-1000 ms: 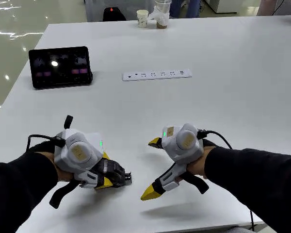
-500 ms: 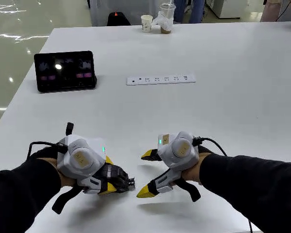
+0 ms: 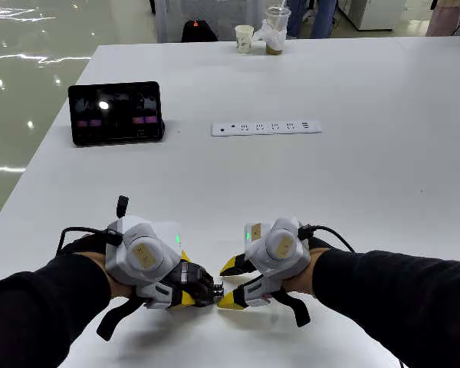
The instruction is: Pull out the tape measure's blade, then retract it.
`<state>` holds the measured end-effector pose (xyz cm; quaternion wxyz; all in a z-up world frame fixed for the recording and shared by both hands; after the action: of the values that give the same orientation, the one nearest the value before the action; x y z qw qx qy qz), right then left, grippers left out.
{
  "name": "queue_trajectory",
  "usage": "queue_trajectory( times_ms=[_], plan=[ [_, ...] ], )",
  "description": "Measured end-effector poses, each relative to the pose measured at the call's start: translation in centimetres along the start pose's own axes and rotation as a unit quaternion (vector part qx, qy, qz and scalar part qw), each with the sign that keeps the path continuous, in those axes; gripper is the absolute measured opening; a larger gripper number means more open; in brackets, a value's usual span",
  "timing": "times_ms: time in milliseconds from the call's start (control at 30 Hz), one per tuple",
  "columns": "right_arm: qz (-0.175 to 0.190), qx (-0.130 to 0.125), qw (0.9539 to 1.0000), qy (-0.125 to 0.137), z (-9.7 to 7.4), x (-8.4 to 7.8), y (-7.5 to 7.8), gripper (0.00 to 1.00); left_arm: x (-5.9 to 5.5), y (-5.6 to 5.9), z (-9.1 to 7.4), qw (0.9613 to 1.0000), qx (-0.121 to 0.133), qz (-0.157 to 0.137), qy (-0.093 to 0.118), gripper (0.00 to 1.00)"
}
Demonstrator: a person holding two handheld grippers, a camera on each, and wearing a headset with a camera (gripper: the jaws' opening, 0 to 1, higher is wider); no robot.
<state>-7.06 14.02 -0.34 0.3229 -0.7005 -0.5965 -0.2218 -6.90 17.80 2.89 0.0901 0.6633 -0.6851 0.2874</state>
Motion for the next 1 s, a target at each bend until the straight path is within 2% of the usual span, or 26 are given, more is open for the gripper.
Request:
queue_trajectory(
  times_ms=[200,400,500,633,1000],
  plan=[
    [-0.005,0.005,1.0000,0.001,0.27,0.25,-0.14,0.17,-0.03,-0.01,0.01,1.0000,0.000,-0.001,0.000,0.32],
    [-0.005,0.009,0.9999,-0.011,0.62,0.14,-0.25,0.13,-0.05,-0.07,0.07,1.0000,0.001,-0.001,0.000,0.32],
    [-0.025,0.014,0.9995,-0.014,0.66,0.04,-0.22,0.12,-0.05,-0.07,0.08,1.0000,0.002,-0.002,-0.001,0.32],
    [0.000,0.022,0.9998,-0.003,0.56,-0.06,-0.13,0.11,-0.01,-0.03,0.11,1.0000,0.000,-0.003,0.001,0.32],
    [-0.006,0.019,0.9998,-0.004,0.31,-0.23,-0.33,0.10,-0.09,-0.02,0.07,1.0000,-0.003,-0.004,0.003,0.32]
  ],
)
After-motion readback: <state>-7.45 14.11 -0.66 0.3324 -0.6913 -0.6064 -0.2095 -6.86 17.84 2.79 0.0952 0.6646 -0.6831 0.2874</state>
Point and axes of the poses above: the centre of the closed fingertips' face, and the gripper's own axes: z roughly forward along the fingers, y roughly to its right, x roughly out of its top, the point moved 1 cm from there along -z, roughly backward along the fingers, and after that the axes turned 14 degrees about z, right-handed, at the moved point
